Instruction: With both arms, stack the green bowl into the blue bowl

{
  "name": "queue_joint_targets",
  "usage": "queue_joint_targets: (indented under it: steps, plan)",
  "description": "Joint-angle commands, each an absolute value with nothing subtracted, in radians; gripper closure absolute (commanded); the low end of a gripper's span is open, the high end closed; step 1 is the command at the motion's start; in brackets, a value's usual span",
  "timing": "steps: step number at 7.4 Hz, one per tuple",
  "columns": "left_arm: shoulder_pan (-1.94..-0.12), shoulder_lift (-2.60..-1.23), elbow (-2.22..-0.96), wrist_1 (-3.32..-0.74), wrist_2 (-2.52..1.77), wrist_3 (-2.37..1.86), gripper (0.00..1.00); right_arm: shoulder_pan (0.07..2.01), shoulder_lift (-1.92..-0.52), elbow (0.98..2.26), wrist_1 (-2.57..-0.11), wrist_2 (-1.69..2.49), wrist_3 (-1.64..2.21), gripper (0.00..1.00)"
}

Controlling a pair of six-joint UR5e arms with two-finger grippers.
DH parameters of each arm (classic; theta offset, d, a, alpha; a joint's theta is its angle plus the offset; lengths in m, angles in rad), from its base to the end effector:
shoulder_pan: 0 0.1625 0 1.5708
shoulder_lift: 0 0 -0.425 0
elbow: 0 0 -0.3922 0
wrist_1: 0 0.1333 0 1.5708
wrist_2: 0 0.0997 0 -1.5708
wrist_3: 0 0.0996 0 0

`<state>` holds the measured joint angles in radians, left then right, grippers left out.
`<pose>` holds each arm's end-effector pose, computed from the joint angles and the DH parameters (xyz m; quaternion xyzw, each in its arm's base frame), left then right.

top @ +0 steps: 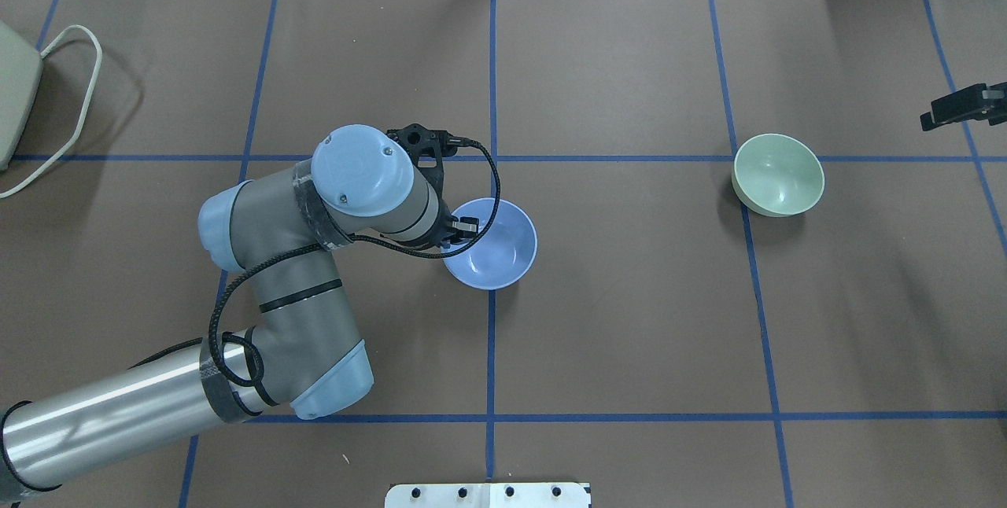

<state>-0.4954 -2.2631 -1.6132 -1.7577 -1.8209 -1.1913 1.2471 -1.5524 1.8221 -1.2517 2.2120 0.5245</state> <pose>0.5637 -0.4281 0.2057 0.0857 0.4470 0.0039 0.8904 -0.0933 -0.5099 0.4939 0.1269 -0.3882 0.0000 0.9128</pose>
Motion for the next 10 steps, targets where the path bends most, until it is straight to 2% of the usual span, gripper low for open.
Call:
queue_joint_targets:
  steps: [1, 2, 4, 5, 6, 8, 9, 10]
  plan:
    - [-0.485, -2.273, -1.6, -1.758, -1.81, -1.195, 1.0, 1.247, -1.552, 1.821, -1.252, 2.212, 0.525, 0.0]
    - [-0.476, -2.272, -1.595, -1.758, -1.787, -1.193, 0.89, 1.247, -1.552, 1.819, -1.252, 2.212, 0.525, 0.0]
    - [-0.471, -2.27, -1.589, -1.759, -1.784, -1.192, 0.57, 1.247, -1.551, 1.819, -1.252, 2.212, 0.525, 0.0]
    - [-0.471, -2.269, -1.598, -1.761, -1.784, -1.187, 0.02, 1.247, -1.551, 1.818, -1.252, 2.212, 0.525, 0.0]
    - [-0.482, -2.264, -1.647, -1.755, -1.79, -1.181, 0.02, 1.247, -1.549, 1.819, -1.252, 2.212, 0.525, 0.0]
    - [-0.619, -2.212, -1.763, -1.63, -1.924, -1.035, 0.02, 1.241, -1.546, 1.798, -1.252, 2.212, 0.523, 0.0]
    - [-0.705, -2.136, -1.866, -1.565, -1.984, -0.906, 0.02, 1.215, -1.546, 1.796, -1.252, 2.206, 0.525, 0.0]
    - [-0.81, -2.07, -1.912, -1.549, -2.05, -0.797, 0.02, 1.18, -1.543, 1.79, -1.252, 2.185, 0.526, 0.0]
